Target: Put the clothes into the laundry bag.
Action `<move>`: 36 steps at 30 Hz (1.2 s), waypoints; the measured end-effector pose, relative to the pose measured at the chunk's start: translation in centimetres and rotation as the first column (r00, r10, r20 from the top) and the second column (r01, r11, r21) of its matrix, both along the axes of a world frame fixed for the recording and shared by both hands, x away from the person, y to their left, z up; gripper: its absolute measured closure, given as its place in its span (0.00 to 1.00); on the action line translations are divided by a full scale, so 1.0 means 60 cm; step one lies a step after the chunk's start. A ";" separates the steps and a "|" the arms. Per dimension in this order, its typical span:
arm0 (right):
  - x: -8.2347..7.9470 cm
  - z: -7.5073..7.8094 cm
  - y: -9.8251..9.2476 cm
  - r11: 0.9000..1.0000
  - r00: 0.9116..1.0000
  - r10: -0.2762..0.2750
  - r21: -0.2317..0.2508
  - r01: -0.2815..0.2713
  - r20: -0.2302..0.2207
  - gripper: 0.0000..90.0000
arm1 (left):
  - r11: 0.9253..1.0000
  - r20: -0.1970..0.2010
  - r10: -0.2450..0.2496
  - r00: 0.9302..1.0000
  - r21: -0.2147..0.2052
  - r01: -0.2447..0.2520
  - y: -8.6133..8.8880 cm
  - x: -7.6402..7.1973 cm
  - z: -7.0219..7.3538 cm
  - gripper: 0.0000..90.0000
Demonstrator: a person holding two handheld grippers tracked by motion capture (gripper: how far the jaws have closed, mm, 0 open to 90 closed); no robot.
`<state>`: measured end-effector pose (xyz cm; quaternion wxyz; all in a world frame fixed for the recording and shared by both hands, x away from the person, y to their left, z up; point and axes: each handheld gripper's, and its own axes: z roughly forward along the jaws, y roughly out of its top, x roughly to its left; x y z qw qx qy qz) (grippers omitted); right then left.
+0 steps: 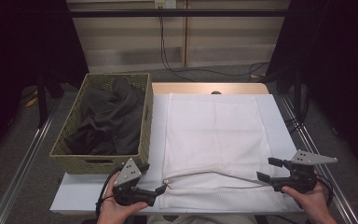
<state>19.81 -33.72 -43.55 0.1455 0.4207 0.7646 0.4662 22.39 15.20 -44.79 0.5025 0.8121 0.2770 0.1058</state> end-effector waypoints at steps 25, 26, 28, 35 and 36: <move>0.017 -0.003 0.043 0.992 0.993 0.116 -0.048 -0.117 -0.021 0.34 | 1.000 0.013 -0.002 1.000 0.007 0.002 -0.002 -0.002 0.002 0.09; 0.018 -0.004 0.049 0.990 0.991 0.129 -0.056 -0.130 -0.022 0.35 | 1.000 0.013 -0.002 1.000 0.007 0.002 -0.002 -0.002 0.002 0.09; 0.020 -0.004 0.060 0.986 0.988 0.151 -0.061 -0.152 -0.027 0.36 | 1.000 0.015 -0.002 1.000 -0.003 0.002 -0.002 -0.004 0.003 0.09; 0.029 -0.007 0.084 0.975 0.978 0.207 -0.081 -0.209 -0.039 0.42 | 1.000 0.016 -0.013 1.000 -0.006 0.013 -0.003 -0.002 0.002 0.09; 0.031 -0.006 0.087 0.974 0.977 0.210 -0.079 -0.212 -0.040 0.43 | 1.000 0.013 -0.011 1.000 -0.004 0.011 -0.004 -0.002 0.002 0.09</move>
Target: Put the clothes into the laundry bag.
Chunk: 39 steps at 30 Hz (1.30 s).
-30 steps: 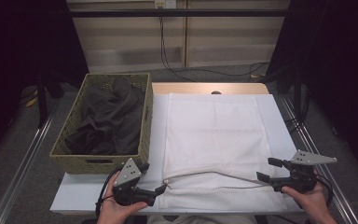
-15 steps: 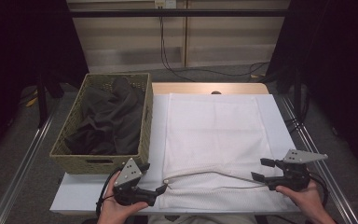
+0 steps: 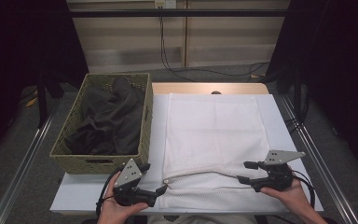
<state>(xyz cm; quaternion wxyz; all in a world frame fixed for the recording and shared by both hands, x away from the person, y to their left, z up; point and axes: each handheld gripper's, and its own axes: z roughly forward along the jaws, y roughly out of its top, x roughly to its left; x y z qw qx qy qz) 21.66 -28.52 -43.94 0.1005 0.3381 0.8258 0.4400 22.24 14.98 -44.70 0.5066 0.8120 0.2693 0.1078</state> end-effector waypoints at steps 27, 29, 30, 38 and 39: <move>0.077 -0.028 0.110 0.984 0.987 0.151 -0.094 -0.155 -0.049 0.41 | 1.000 0.015 -0.004 1.000 0.009 0.004 -0.001 -0.002 0.002 0.08; 0.082 -0.030 0.117 0.981 0.985 0.163 -0.102 -0.167 -0.051 0.47 | 1.000 0.014 -0.004 1.000 0.006 0.004 -0.001 -0.002 0.002 0.08; 0.086 -0.030 0.118 0.981 0.984 0.166 -0.092 -0.171 -0.058 0.49 | 1.000 0.015 -0.007 1.000 0.002 0.007 0.000 -0.001 0.002 0.08; 0.091 -0.050 0.127 0.965 0.978 0.192 -0.164 -0.203 -0.079 0.61 | 1.000 0.012 -0.002 1.000 0.012 0.002 -0.001 -0.002 0.002 0.08; 0.091 -0.053 0.128 0.960 0.976 0.201 -0.181 -0.214 -0.088 0.64 | 1.000 0.012 -0.002 1.000 0.012 0.002 -0.001 -0.002 0.002 0.08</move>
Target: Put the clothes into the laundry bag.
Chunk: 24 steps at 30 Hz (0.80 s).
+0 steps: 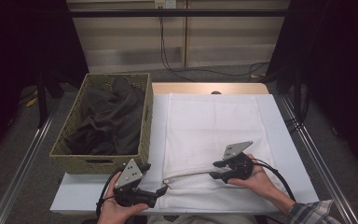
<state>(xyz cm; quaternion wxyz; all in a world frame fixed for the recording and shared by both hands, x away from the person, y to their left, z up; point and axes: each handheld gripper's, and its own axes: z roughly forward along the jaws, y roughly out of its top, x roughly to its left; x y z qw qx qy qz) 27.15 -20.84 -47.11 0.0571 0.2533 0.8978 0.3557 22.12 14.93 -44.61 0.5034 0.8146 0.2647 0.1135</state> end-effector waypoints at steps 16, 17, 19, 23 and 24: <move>0.007 -0.011 -0.011 1.000 0.999 -0.031 0.000 0.031 0.037 0.90 | 1.000 0.002 -0.013 1.000 0.015 0.013 0.000 0.000 0.000 0.08; 0.006 -0.011 -0.011 0.999 0.998 -0.041 0.000 0.042 0.039 0.91 | 1.000 0.001 -0.013 1.000 0.011 0.013 -0.001 0.001 0.000 0.08; 0.007 -0.012 -0.013 0.999 0.998 -0.036 0.002 0.036 0.047 0.94 | 1.000 0.002 -0.015 1.000 0.015 0.015 0.000 0.001 0.000 0.08; 0.010 -0.013 -0.013 0.999 0.998 -0.050 0.010 0.050 0.045 0.99 | 1.000 0.002 -0.011 1.000 0.014 0.011 -0.001 0.001 -0.001 0.08; 0.009 -0.013 -0.013 0.999 0.998 -0.051 0.008 0.050 0.047 0.99 | 1.000 0.003 -0.009 1.000 0.014 0.009 -0.001 0.001 -0.001 0.08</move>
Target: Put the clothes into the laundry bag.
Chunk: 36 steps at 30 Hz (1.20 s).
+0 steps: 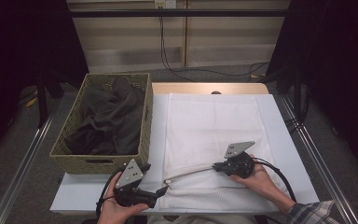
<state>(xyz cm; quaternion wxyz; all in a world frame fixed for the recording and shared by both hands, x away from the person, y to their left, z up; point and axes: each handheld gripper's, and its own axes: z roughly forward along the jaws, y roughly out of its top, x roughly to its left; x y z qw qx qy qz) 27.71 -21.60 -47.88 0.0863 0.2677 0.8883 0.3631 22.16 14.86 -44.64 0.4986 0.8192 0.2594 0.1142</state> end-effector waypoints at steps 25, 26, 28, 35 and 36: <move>0.008 0.030 -0.017 0.992 0.997 -0.059 0.104 0.064 -0.054 1.00 | 1.000 0.002 -0.004 1.000 0.013 0.004 0.000 0.000 0.000 0.08; 0.008 0.030 -0.017 0.992 0.997 -0.059 0.104 0.064 -0.054 1.00 | 1.000 0.004 -0.004 1.000 0.012 0.004 0.000 0.000 0.001 0.08; 0.008 0.034 -0.018 0.990 0.996 -0.066 0.120 0.071 -0.052 1.00 | 1.000 0.003 -0.005 1.000 0.003 0.005 -0.001 -0.001 0.001 0.08; 0.010 0.052 -0.024 0.982 0.998 -0.053 0.181 0.059 -0.034 1.00 | 1.000 0.008 -0.005 1.000 0.011 0.005 -0.001 -0.001 0.001 0.08; 0.011 0.056 -0.024 0.981 0.998 -0.056 0.186 0.061 -0.033 1.00 | 1.000 0.008 -0.010 1.000 0.008 0.010 -0.001 0.000 0.001 0.08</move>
